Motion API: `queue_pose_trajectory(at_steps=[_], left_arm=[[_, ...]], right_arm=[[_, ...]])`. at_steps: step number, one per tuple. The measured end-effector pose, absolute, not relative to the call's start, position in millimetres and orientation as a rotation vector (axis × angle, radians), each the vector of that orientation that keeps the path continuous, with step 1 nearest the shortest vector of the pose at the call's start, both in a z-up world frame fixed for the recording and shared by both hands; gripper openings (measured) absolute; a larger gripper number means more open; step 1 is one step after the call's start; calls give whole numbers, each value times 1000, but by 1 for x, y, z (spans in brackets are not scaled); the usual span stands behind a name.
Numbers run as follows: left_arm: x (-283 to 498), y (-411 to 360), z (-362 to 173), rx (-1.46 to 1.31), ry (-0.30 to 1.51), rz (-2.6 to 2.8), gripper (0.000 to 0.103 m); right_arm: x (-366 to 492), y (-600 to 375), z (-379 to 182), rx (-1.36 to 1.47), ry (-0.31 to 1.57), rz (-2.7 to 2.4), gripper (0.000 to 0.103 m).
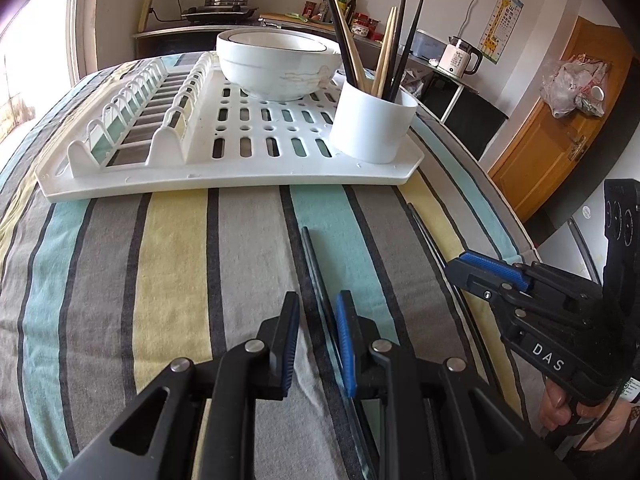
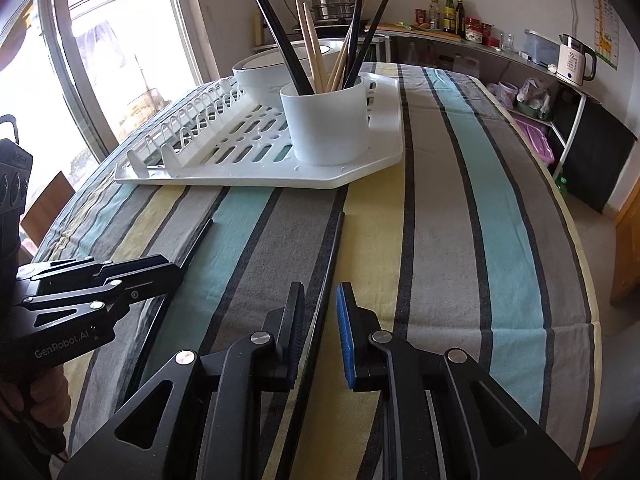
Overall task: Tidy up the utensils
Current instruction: 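Move both grippers down and grasp the last black chopsticks on the cloth, then lift the black chopstick upright with the left gripper while the right gripper lifts its own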
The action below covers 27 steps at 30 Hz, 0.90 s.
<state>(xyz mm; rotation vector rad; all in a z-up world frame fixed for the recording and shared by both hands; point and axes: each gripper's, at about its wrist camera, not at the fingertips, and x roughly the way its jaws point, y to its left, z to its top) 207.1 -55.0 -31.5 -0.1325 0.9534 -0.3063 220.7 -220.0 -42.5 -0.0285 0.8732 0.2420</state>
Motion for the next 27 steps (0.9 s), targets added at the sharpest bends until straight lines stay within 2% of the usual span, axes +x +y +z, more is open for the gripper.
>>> queue_pose_trajectory(at_steps=[9,12,14,17,27], left_arm=[[211,-70,-30,-56,940,-249,20],[209,-76,-30,-10,931,-229,20],[209,-77,-30,9,929,-218,17],[212,-76,-30,20,934,-219,8],[214,-71,-11,0,905,-267,7]], right_arm=[[233,-211,-46,-88,891,219,16],[234,-210,-46,-103,891,215,11],[236,-211,-46,-97,896,214,7],[236,-212,-45,-87,899,223,6],[224,-215,-14,-37,812,252,6]])
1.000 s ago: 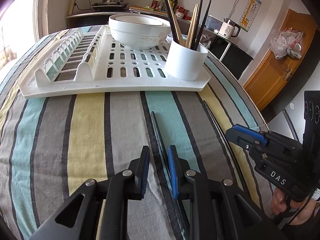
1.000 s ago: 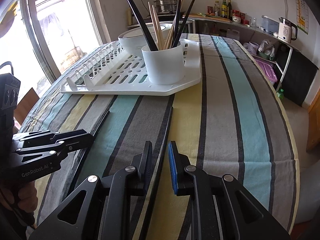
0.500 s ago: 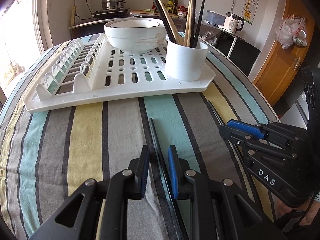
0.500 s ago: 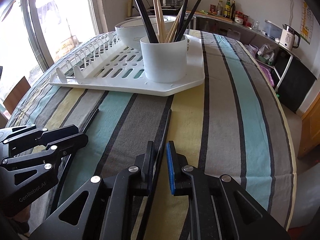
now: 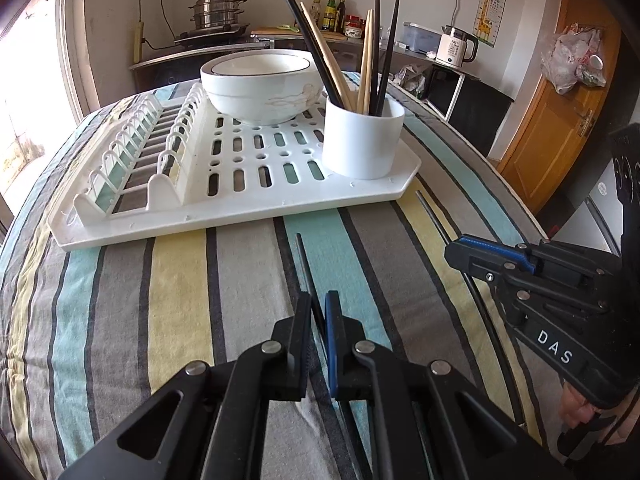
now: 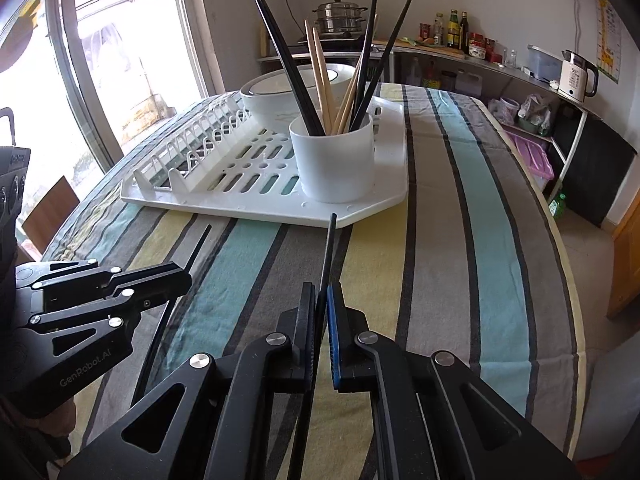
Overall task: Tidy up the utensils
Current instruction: 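Lift the black chopstick upright with the left gripper while the right gripper lifts its own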
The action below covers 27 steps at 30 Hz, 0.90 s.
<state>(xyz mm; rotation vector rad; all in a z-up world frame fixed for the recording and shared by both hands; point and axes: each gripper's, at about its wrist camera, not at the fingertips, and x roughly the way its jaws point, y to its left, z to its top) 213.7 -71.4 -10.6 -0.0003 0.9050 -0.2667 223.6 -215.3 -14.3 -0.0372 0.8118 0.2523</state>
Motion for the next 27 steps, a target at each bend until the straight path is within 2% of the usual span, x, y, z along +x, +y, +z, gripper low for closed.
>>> queue_pose_trajectory(at_steps=[14,27], left_arm=[[184,-43,92,-56,658,-327,5],[149,-27,110,-80,583,-358,5]], right_arm=[[178,-226,76,25,551,266,5],[151,-234,86,41,488,253,5]])
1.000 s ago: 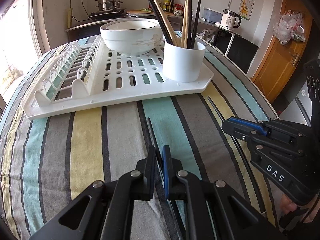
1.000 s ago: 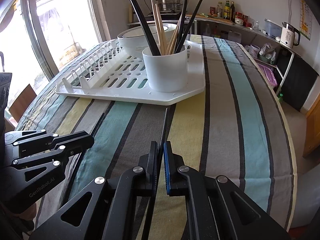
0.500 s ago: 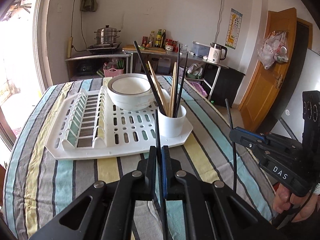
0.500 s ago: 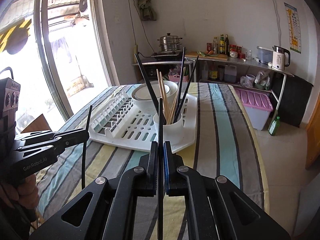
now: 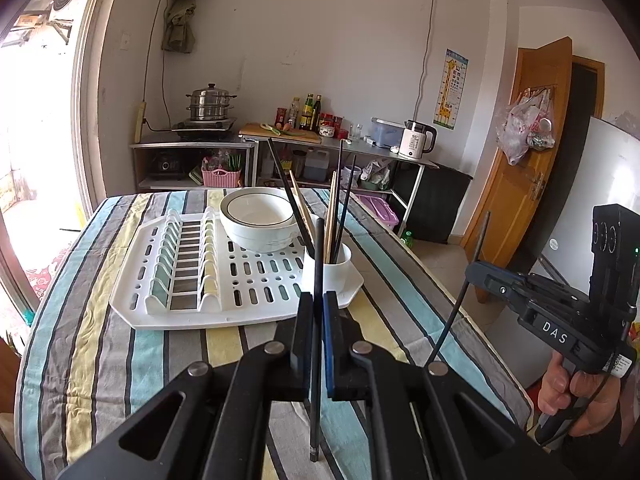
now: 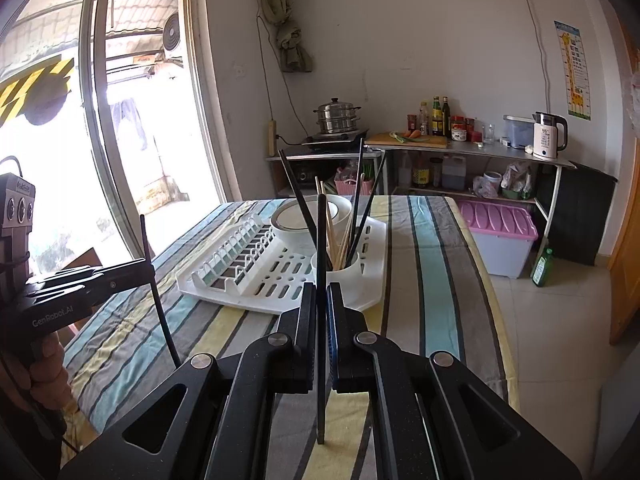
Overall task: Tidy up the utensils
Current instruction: 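Lift the black chopstick upright with the left gripper while the right gripper lifts its own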
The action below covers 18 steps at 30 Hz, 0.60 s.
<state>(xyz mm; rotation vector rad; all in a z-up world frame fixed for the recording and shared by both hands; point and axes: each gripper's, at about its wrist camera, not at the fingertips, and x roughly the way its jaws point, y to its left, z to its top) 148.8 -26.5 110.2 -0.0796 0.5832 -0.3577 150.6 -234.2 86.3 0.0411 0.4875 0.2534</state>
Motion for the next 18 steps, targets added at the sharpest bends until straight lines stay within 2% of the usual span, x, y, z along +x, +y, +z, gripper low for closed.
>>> queue_pose_trajectory(at_steps=[10,18], left_arm=[[154,-29,119,-79,577,-367,5],[187,-39,140,-60,582,-377,5]], right_arm=[[147,-237,98,47,456,242,5],[164,-240,116,49,423,236,5]])
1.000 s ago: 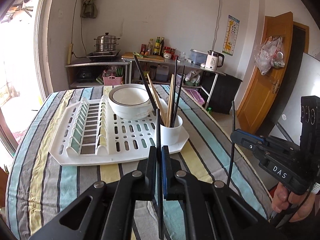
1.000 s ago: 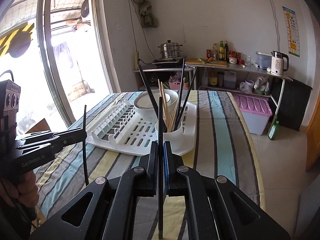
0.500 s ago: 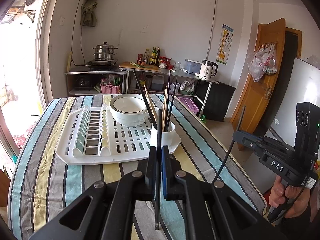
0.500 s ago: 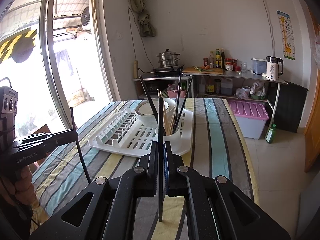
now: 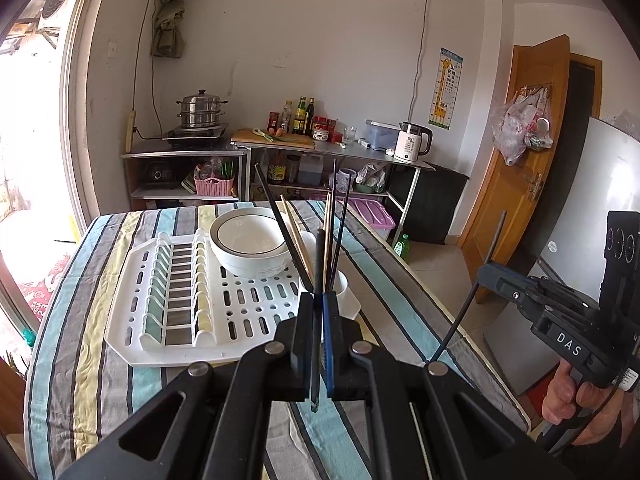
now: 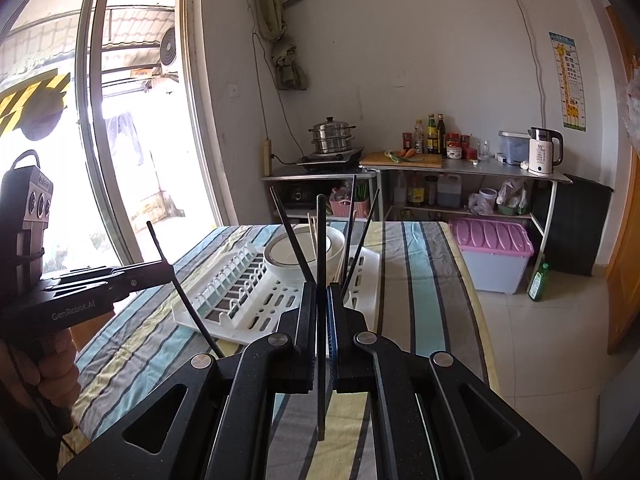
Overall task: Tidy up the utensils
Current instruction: 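Lift the black chopstick upright with the left gripper while the right gripper lifts its own, then insert the black chopstick into the white cup with the left gripper while the right gripper inserts its own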
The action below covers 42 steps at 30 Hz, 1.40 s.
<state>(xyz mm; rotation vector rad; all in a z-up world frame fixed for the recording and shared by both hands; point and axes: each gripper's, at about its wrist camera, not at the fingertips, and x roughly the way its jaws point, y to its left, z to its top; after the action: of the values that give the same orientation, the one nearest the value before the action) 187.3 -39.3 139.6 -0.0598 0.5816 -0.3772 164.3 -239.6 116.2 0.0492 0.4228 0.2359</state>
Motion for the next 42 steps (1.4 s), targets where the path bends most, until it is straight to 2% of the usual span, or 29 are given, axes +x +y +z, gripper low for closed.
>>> queue_pose_trajectory(at_steps=[13,19,33,42], left_arm=[[243,-51,196,-86,517,-402,5],[272,-59,207,-86,512,-395,5],[312,-67,186,-98,549,-401,5],[331,-67,159,-119,615,-389,5]], right_arm=[[209,-241,157,54,353,220,5],[232,-237,169,59,329,222,5],[279,-234,157,84,345,238,5],[304,-239,132,99,422,220,5]])
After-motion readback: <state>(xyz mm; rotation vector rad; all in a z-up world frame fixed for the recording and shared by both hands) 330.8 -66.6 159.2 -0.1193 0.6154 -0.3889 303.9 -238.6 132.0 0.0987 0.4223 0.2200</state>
